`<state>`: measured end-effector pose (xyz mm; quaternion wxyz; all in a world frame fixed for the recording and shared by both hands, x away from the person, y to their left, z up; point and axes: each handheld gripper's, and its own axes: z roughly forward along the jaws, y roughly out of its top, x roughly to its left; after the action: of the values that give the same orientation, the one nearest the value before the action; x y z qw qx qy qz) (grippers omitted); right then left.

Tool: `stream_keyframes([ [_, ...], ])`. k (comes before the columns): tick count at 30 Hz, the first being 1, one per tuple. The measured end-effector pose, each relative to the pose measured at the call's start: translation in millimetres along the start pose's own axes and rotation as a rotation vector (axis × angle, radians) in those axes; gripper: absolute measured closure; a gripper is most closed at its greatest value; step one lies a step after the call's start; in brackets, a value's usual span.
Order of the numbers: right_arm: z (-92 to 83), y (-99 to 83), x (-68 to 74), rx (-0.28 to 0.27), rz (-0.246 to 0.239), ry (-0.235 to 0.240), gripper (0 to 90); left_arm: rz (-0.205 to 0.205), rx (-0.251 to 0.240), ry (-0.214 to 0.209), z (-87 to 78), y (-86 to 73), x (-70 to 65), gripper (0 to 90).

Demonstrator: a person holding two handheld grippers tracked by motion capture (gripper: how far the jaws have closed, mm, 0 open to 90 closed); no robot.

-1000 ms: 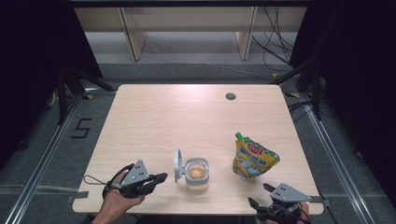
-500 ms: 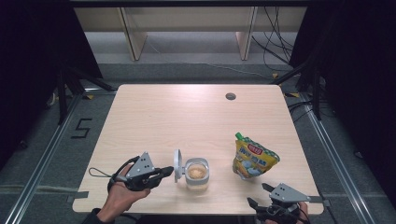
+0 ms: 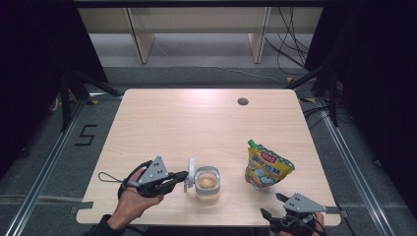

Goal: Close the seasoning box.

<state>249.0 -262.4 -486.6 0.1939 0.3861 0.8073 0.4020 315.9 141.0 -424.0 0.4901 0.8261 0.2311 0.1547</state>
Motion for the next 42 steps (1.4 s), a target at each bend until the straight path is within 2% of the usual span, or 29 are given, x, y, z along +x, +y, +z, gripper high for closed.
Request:
stream_keyframes([
  [2,0.2,-0.1,-0.1,0.001,0.000,0.001,27.1,-0.005,-0.003,-0.011,2.9,1.6,-2.2,88.9],
  [6,0.1,0.1,0.1,0.001,0.000,0.002,27.1,0.028,0.010,-0.011,6.9,4.5,-3.2,88.9],
  [7,0.0,0.1,0.1,0.000,-0.001,0.001,27.1,0.008,0.005,-0.014,8.1,4.0,-3.9,88.9],
  [8,0.0,0.1,0.1,0.000,-0.001,0.001,27.1,0.018,0.010,-0.011,8.1,4.3,-3.2,88.9],
  [9,0.1,0.1,0.1,0.000,0.002,0.003,27.1,0.002,0.005,-0.010,8.4,3.9,-3.9,88.9],
  [11,0.3,-0.1,-0.2,0.002,-0.001,0.001,27.1,0.016,0.003,-0.011,7.0,4.5,-2.2,88.8],
  [13,0.3,-0.1,-0.2,0.001,0.002,0.002,27.1,0.002,-0.004,-0.012,5.5,4.4,-1.5,88.7],
  [14,0.4,-0.1,0.4,0.008,0.013,0.012,27.1,0.018,0.001,-0.008,4.2,4.6,-0.1,88.5],
  [15,0.5,-0.2,0.6,0.009,0.016,0.016,27.1,-0.009,-0.006,-0.005,3.9,3.8,-1.3,88.3],
  [17,0.6,0.0,0.3,0.005,0.007,0.008,27.1,0.015,-0.007,-0.023,2.8,3.3,2.0,87.0],
  [18,0.5,0.0,0.1,0.002,0.002,0.002,27.1,-0.030,-0.014,-0.018,2.9,2.1,-0.5,86.7],
  [19,0.5,0.0,0.2,0.001,0.003,0.004,27.1,-0.008,-0.005,-0.014,1.4,2.1,1.0,86.4],
  [23,0.6,-0.1,0.0,0.002,0.001,0.002,27.1,-0.020,-0.014,-0.016,-0.1,0.1,1.1,85.9],
  [24,0.6,-0.1,0.7,0.011,0.015,0.015,27.1,-0.035,-0.015,-0.016,-0.3,-0.7,0.5,85.9],
  [25,0.6,0.1,-0.2,0.005,-0.006,0.006,27.1,-0.016,-0.011,-0.013,-1.4,-0.6,1.6,85.9],
  [26,0.9,-0.1,0.0,0.012,0.002,0.015,27.1,-0.015,-0.003,-0.010,-2.5,-1.2,2.1,86.0],
  [27,0.8,-0.2,-0.4,0.004,-0.006,0.002,27.1,-0.021,-0.010,-0.010,-2.6,-1.9,1.7,86.0],
  [28,0.3,-0.4,1.2,0.011,0.016,0.000,27.1,-0.020,-0.011,-0.010,-3.0,-2.4,1.9,86.0],
  [29,0.2,-0.4,1.8,0.014,0.023,0.001,27.1,-0.036,-0.012,-0.008,-4.0,-3.8,1.2,86.0],
  [30,0.2,-0.4,1.8,0.014,0.023,0.001,27.1,-0.019,-0.012,-0.017,-4.9,-4.7,2.8,85.9],
  [32,0.3,-0.5,1.4,0.012,0.018,0.000,27.1,-0.041,-0.011,-0.006,-6.9,-7.1,1.7,85.8],
  [33,0.3,-0.5,1.3,0.012,0.017,-0.001,27.1,-0.026,-0.010,-0.011,-8.4,-8.6,3.5,85.7],
  [34,0.3,-0.5,1.4,0.012,0.020,0.001,27.1,-0.048,-0.018,-0.010,-8.6,-10.3,2.9,85.3],
  [36,0.5,-0.5,0.6,0.009,0.010,-0.002,27.1,-0.049,-0.010,-0.008,-11.7,-13.0,4.4,84.8],
  [37,0.8,-0.4,-0.2,0.006,0.000,-0.003,27.1,-0.065,-0.019,-0.014,-12.9,-14.5,4.9,84.7],
  [40,1.1,-0.3,0.2,0.009,0.002,0.000,27.1,-0.051,-0.021,-0.004,-18.3,-15.7,6.9,83.7],
  [41,1.1,-0.3,0.3,0.009,0.002,0.001,27.1,-0.068,-0.024,-0.003,-19.3,-16.7,6.1,83.3],
  [42,0.8,-0.2,0.7,0.011,0.005,0.000,27.1,-0.061,-0.021,-0.002,-20.7,-17.4,6.1,82.8],
])
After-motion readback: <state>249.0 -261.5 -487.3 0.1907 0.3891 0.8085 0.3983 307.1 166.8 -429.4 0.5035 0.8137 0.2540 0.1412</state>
